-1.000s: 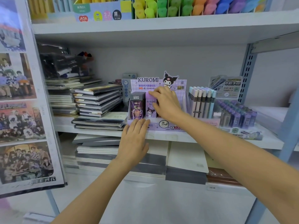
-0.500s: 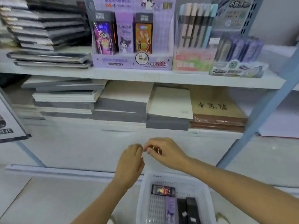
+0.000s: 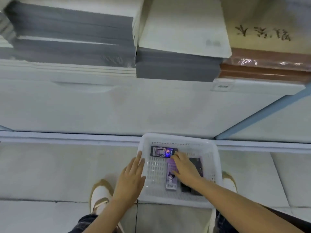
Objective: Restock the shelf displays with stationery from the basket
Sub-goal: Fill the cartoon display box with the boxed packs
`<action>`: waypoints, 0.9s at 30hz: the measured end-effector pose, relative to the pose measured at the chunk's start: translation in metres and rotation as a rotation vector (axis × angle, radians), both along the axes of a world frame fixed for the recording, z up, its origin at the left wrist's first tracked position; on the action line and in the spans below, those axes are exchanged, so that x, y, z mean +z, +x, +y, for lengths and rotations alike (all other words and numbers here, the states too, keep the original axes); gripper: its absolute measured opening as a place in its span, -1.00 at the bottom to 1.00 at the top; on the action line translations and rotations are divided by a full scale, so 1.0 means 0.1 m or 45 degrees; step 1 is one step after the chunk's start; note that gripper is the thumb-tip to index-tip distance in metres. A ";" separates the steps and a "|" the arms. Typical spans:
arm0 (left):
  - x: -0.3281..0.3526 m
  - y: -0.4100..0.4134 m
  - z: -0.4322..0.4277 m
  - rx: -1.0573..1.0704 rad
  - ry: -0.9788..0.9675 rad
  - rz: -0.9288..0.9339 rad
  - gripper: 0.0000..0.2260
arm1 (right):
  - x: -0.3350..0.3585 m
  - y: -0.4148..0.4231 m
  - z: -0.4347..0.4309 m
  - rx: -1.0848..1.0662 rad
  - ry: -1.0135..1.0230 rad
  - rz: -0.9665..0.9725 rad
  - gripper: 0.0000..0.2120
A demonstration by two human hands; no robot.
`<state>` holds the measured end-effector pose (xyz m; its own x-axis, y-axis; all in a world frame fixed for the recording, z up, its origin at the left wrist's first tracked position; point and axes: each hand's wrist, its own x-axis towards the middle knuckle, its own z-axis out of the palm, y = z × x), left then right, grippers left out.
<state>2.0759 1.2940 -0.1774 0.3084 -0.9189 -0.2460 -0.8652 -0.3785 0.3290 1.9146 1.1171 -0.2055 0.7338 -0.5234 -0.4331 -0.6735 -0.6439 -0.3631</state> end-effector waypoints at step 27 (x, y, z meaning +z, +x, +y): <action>0.05 0.02 -0.02 0.050 0.027 0.097 -0.54 | -0.21 0.36 0.39 -0.752 0.207 -0.279 -0.16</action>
